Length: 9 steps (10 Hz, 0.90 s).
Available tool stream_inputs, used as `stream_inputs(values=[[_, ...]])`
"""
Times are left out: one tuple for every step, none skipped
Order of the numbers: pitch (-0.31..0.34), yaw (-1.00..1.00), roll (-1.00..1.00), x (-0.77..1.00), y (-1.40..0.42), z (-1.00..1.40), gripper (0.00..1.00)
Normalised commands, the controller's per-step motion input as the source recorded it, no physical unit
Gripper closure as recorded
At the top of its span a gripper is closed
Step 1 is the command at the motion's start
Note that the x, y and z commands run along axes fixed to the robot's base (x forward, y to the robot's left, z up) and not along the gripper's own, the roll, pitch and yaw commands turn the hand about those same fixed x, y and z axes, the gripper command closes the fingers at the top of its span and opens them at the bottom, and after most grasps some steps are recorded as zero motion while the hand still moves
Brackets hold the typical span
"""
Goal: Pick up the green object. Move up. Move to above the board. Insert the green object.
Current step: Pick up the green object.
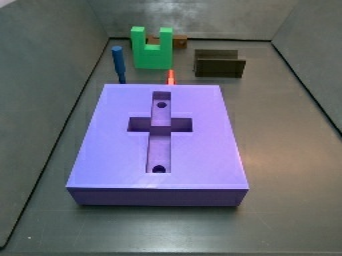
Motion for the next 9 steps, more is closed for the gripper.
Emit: stream_inputs(values=[[0.000, -0.01, 0.00, 0.00, 0.00, 0.00, 0.00], [0.000, -0.05, 0.00, 0.15, -0.10, -0.06, 0.00], [-0.034, -0.03, -0.02, 0.21, -0.22, -0.25, 0.00], [-0.037, -0.03, -0.05, 0.25, -0.28, -0.35, 0.00], [-0.067, 0.00, -0.08, 0.19, -0.25, -0.43, 0.00], [-0.076, 0.00, -0.09, 0.06, -0.08, -0.42, 0.00], [-0.070, -0.01, -0.07, 0.02, 0.00, -0.39, 0.00], [-0.076, -0.11, -0.09, 0.00, 0.00, -0.40, 0.00], [-0.094, -0.16, -0.10, 0.00, 0.00, -0.39, 0.00]])
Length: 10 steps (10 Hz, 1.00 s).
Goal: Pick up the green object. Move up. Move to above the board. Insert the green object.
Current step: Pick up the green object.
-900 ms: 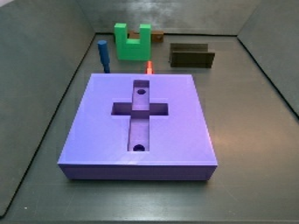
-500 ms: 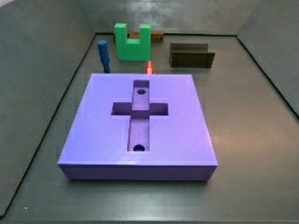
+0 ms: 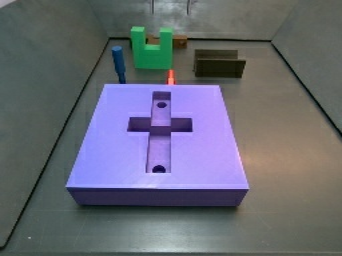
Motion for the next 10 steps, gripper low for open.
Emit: stream_inputs(values=[[-0.063, -0.30, -0.10, 0.19, -0.02, -0.36, 0.00], [-0.069, -0.33, -0.10, 0.18, 0.00, -0.34, 0.00], [-0.040, -0.32, -0.08, 0.24, 0.00, -0.29, 0.00], [-0.063, -0.26, -0.08, 0.09, 0.00, -0.31, 0.00], [-0.096, -0.11, -0.12, 0.00, 0.00, -0.31, 0.00], [-0.087, 0.00, -0.10, 0.00, 0.00, -0.25, 0.00], [-0.076, 0.00, -0.08, 0.00, -0.07, -0.24, 0.00], [-0.074, 0.00, -0.09, 0.00, -0.11, -0.25, 0.00], [-0.086, 0.00, -0.10, 0.00, -0.08, -0.27, 0.00], [-0.090, 0.00, -0.11, 0.00, -0.03, -0.26, 0.00]])
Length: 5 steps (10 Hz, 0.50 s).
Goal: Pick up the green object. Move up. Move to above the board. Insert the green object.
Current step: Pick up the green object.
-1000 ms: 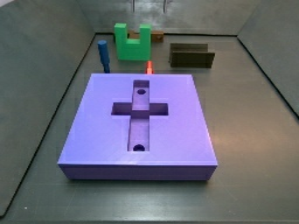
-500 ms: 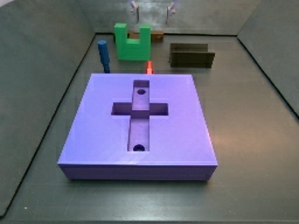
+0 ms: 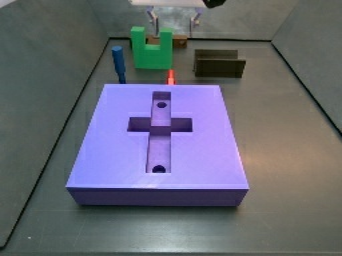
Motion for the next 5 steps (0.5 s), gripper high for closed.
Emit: stream_inputs(values=[[-0.071, 0.00, -0.07, 0.00, 0.00, -0.23, 0.00], [-0.037, 0.00, -0.02, 0.00, 0.00, -0.16, 0.00], [0.000, 0.00, 0.00, 0.00, 0.00, -0.02, 0.00], [0.000, 0.00, 0.00, 0.00, 0.00, 0.00, 0.00], [0.000, 0.00, 0.00, 0.00, 0.00, 0.00, 1.00]])
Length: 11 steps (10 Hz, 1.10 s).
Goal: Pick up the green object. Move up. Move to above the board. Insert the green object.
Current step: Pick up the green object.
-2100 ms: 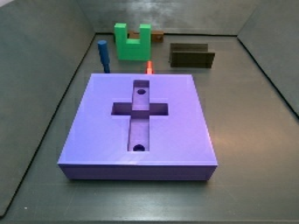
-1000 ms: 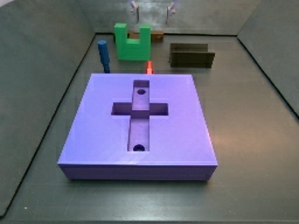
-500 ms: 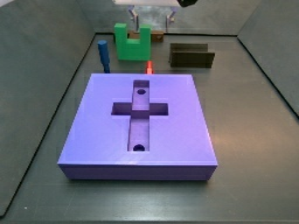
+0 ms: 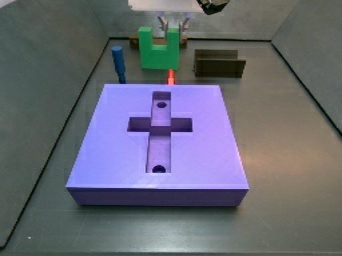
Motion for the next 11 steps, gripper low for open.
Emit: stream_inputs(values=[[0.000, 0.00, 0.00, 0.00, 0.00, 0.00, 1.00], [0.000, 0.00, 0.00, 0.00, 0.00, 0.00, 1.00], [0.000, 0.00, 0.00, 0.00, 0.00, 0.00, 1.00], [0.000, 0.00, 0.00, 0.00, 0.00, 0.00, 1.00], [0.000, 0.00, 0.00, 0.00, 0.00, 0.00, 1.00], [0.000, 0.00, 0.00, 0.00, 0.00, 0.00, 1.00], [0.000, 0.00, 0.00, 0.00, 0.00, 0.00, 1.00], [0.000, 0.00, 0.00, 0.00, 0.00, 0.00, 1.00], [0.000, 0.00, 0.00, 0.00, 0.00, 0.00, 1.00], [0.000, 0.00, 0.00, 0.00, 0.00, 0.00, 1.00], [0.000, 0.00, 0.00, 0.00, 0.00, 0.00, 1.00]])
